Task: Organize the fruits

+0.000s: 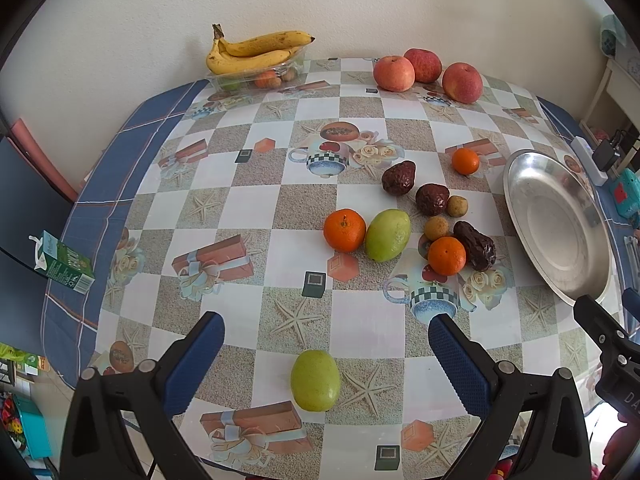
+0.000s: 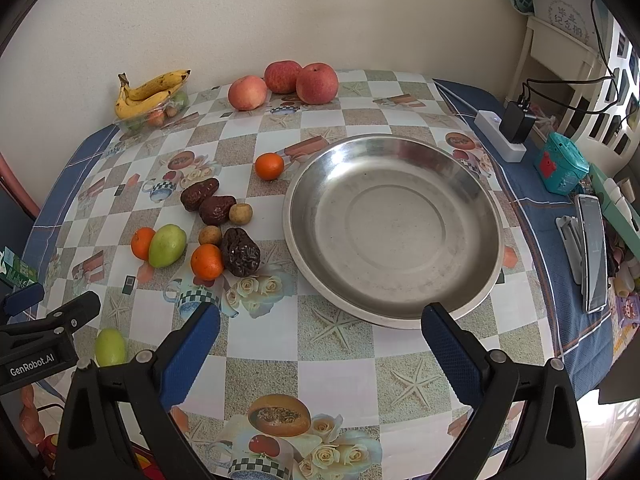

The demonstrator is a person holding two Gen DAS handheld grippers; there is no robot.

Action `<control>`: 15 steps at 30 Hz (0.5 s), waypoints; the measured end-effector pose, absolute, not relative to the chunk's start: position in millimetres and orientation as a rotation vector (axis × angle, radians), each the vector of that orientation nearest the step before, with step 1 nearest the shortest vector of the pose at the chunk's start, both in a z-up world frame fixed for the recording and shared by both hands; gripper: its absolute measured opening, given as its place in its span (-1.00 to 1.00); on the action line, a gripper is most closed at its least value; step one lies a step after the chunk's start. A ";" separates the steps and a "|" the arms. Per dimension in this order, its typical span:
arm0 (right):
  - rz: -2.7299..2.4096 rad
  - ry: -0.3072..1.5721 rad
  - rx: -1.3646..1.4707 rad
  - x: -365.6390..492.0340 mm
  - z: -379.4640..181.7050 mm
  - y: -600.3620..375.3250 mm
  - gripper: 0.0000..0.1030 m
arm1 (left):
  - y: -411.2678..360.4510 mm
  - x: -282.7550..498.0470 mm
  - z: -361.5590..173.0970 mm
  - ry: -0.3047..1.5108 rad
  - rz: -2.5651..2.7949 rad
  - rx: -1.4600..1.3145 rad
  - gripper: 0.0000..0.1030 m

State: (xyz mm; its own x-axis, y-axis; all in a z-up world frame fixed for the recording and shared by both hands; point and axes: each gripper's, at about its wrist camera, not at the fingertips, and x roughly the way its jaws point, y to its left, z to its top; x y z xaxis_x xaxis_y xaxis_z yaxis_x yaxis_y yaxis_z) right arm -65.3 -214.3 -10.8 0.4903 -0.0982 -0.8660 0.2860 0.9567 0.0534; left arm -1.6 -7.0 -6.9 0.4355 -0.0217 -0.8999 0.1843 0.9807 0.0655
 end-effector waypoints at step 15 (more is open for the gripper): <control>-0.235 1.036 0.199 -64.9 -10.8 -213.7 0.96 | -6.3 -1.1 -7.2 1.120 -0.134 0.154 1.00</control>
